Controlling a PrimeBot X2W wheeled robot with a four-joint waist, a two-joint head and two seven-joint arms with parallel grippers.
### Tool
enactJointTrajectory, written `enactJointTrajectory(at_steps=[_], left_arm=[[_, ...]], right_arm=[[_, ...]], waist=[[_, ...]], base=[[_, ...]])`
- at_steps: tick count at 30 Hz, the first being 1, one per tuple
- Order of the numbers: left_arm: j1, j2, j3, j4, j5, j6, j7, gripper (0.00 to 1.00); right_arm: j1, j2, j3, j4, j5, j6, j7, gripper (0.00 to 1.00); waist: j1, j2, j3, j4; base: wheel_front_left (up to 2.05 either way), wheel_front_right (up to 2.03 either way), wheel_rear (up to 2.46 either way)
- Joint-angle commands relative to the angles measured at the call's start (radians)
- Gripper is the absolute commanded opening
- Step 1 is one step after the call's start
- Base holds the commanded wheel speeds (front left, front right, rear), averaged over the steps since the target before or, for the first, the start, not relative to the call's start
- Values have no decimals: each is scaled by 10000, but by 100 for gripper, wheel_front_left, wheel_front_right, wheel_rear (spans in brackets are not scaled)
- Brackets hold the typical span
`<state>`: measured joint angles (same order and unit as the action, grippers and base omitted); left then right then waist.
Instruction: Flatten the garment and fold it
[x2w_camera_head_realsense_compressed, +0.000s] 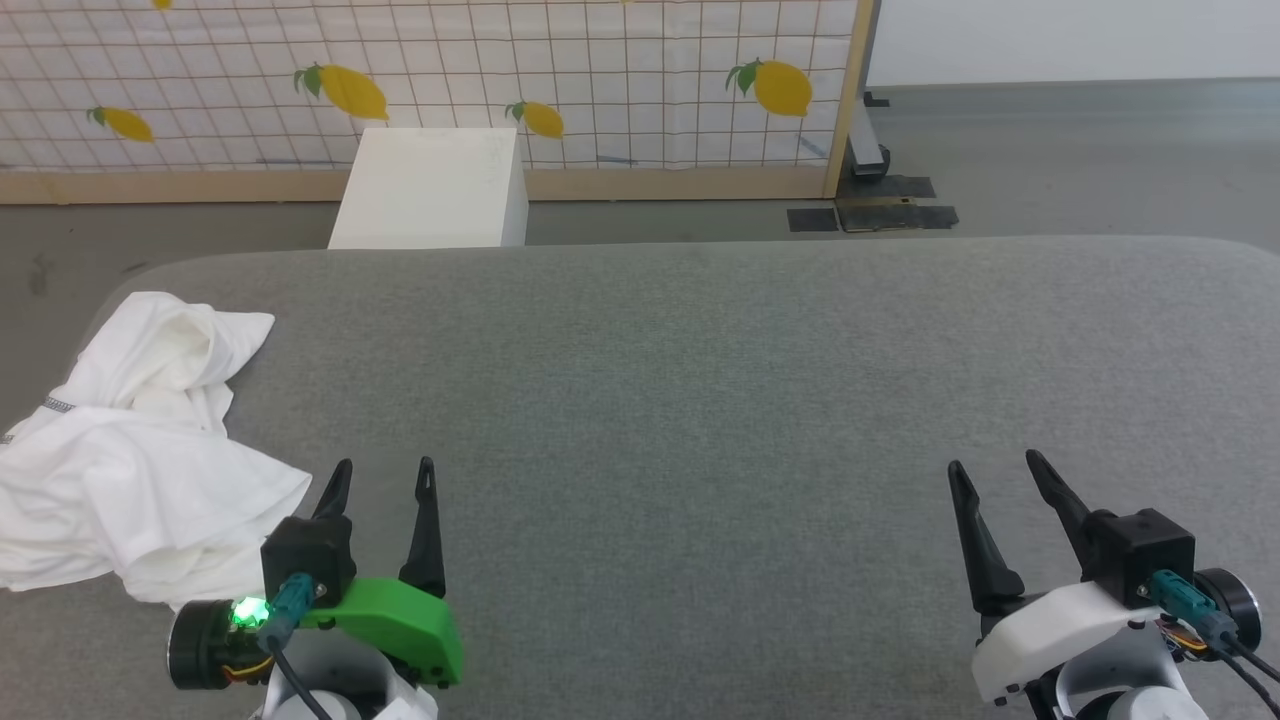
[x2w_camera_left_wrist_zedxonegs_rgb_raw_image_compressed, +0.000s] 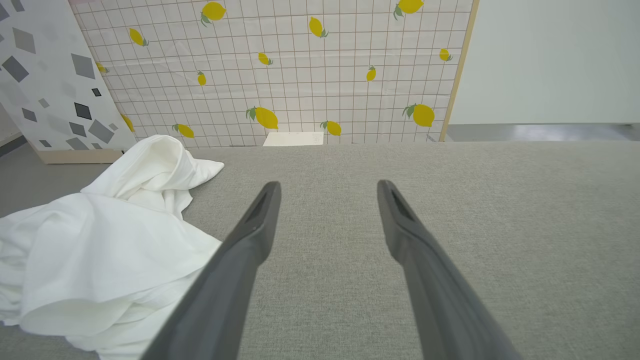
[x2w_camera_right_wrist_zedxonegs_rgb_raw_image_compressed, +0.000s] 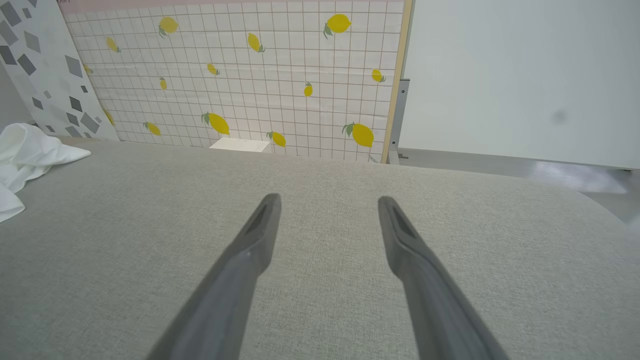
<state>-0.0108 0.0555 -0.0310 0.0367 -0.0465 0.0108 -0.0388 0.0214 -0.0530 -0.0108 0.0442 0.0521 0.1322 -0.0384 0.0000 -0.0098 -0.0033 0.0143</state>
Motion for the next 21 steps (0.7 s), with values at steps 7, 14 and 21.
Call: enactJointTrajectory(at_steps=[7,14,21], left_arm=[[9,57,-10,104,-245,158,-302,100],[49,91,32,110,-362,244,-447,100],[113,108,35,133,-459,312,-593,100]], right_arm=[[72,7,-23,249,234,-4,-296,100],[84,9,3,390,345,-5,-442,100],[74,10,38,543,411,-6,-588,100]], waist=[[0,24,-4,472],[0,29,36,973],[0,34,43,1514]], base=[[0,0,0],[0,0,0],[0,0,0]])
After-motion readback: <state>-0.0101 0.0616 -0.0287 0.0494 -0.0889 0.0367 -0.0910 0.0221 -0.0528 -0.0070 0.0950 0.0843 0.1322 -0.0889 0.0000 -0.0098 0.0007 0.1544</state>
